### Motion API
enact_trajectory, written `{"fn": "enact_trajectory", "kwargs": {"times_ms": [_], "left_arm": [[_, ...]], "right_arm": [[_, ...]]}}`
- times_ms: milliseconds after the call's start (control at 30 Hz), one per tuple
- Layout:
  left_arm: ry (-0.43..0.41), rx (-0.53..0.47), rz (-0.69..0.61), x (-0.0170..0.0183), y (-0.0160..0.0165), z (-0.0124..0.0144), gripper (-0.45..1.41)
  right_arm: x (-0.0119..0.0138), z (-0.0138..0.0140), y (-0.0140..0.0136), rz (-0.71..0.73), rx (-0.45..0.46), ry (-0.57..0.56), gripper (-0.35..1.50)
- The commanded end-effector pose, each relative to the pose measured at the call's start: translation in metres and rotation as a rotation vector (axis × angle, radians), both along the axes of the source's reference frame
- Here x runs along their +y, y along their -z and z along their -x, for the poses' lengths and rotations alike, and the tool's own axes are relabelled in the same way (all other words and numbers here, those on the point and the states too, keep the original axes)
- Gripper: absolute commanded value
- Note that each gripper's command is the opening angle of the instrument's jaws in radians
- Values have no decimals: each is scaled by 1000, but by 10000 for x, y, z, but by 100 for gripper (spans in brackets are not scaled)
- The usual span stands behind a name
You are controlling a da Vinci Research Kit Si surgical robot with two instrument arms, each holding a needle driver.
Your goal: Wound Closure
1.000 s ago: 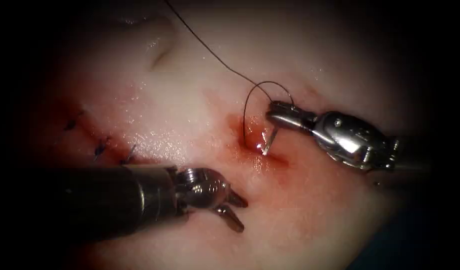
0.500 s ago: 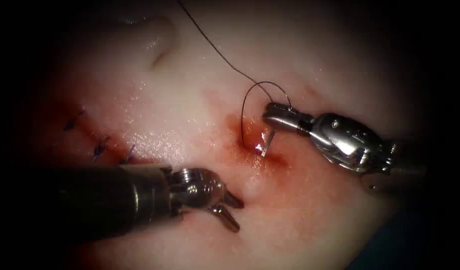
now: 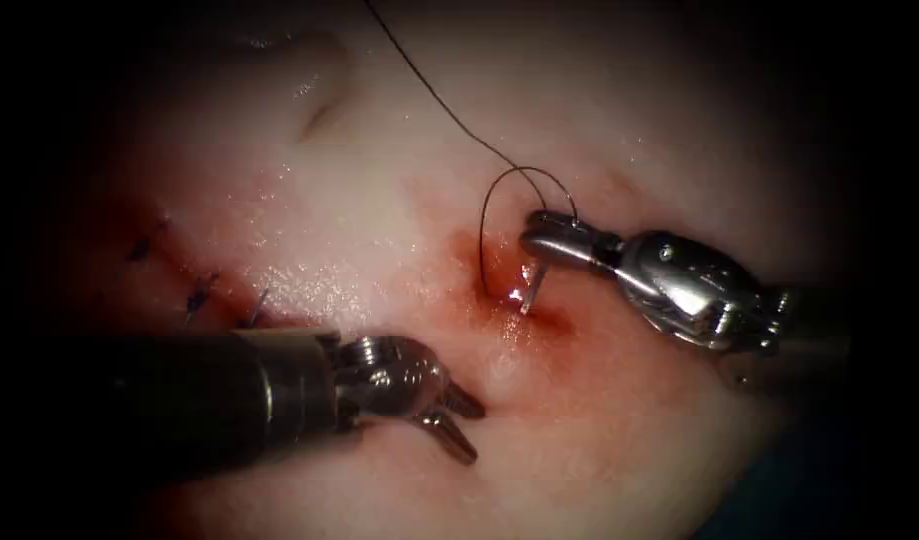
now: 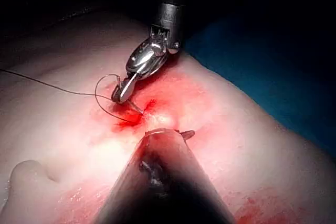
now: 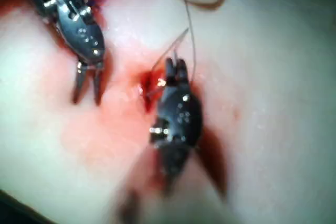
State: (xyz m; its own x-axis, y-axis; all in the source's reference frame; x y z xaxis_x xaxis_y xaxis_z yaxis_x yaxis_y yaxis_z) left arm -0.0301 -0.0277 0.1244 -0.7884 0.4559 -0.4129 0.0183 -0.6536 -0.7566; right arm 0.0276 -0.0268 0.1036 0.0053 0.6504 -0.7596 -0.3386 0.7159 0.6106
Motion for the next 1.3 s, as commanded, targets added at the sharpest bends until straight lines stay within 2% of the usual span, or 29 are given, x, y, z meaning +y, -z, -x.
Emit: {"fn": "enact_trajectory", "kwargs": {"times_ms": [33, 367, 767, 1300], "left_arm": [[-2, -1, 0, -2, -7, 4, 29], [-11, -7, 6, -1, -10, -3, 27], [-10, -4, 5, -3, -13, -6, 25], [-14, -6, 5, -3, -13, -10, 25]], "right_arm": [[-5, -10, -3, -28, 10, 1, -35], [-8, -13, -2, -135, 33, 2, -35], [-11, -17, -2, -370, 121, 42, -35], [-24, -25, 4, -469, 98, 18, -35]]}}
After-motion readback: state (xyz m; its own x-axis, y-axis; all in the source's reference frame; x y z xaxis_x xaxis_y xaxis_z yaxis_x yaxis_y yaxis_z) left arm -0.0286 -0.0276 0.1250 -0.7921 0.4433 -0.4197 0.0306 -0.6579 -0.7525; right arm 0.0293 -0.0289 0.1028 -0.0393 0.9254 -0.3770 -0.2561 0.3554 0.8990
